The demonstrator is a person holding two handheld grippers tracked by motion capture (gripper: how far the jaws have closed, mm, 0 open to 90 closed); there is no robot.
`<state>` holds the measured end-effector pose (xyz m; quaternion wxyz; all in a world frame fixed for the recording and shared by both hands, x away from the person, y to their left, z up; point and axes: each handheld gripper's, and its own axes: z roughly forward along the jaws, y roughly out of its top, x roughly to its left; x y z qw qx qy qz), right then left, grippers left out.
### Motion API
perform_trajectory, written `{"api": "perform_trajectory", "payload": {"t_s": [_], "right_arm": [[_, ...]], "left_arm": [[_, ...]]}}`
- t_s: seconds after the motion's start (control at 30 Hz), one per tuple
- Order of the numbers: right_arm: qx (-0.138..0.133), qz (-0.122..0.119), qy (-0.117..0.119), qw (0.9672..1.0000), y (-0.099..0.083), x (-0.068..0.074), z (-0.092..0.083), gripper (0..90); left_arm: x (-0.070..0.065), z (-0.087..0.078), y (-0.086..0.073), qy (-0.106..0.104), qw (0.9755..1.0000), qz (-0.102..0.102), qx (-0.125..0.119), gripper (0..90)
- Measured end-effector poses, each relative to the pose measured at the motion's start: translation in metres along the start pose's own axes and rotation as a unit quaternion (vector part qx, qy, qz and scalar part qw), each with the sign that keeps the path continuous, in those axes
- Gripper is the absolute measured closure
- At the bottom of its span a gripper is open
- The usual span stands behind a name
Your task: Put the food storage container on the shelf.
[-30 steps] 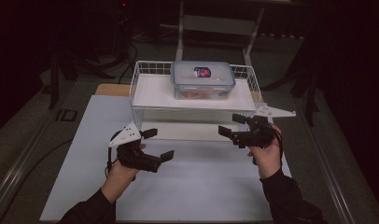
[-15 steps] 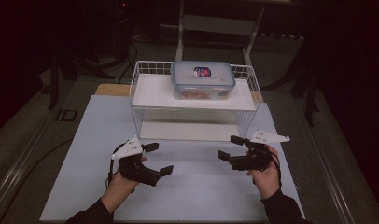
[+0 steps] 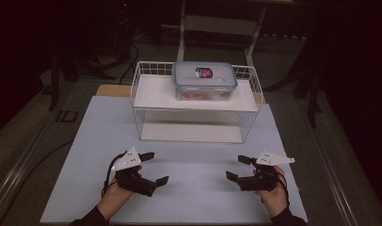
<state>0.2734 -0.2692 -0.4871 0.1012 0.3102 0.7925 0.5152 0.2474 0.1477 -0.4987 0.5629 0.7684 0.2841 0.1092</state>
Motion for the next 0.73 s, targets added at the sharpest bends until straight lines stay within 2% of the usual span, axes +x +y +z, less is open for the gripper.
{"api": "perform_trajectory", "payload": {"t_s": [0.17, 0.3, 0.43, 0.5, 0.57, 0.73], "right_arm": [[0.021, -0.025, -0.013, 0.9994, -0.009, -0.004, -0.003, 14.2], [0.024, -0.021, -0.006, 0.9995, -0.016, -0.007, -0.004, 14.2], [0.036, -0.021, -0.001, 0.9991, -0.023, -0.009, 0.000, 14.1], [0.039, -0.021, 0.000, 0.9990, -0.024, -0.009, 0.001, 14.1], [0.049, -0.024, 0.004, 0.9985, -0.026, -0.009, 0.004, 14.1], [0.051, -0.022, 0.009, 0.9984, -0.026, -0.009, 0.005, 14.1]], "left_arm": [[0.009, -0.001, -0.011, 0.005, 0.9998, -0.001, 0.016, 0.0], [0.010, -0.001, -0.015, 0.015, 0.9995, 0.004, 0.027, 0.0], [0.013, -0.002, -0.018, 0.016, 0.9995, -0.009, 0.026, 0.0], [0.013, -0.001, -0.019, 0.017, 0.9994, -0.009, 0.030, 0.0], [0.013, 0.001, -0.022, 0.022, 0.9989, 0.001, 0.041, 0.0], [0.011, 0.005, -0.024, 0.017, 0.9987, 0.002, 0.049, 0.0]]}}
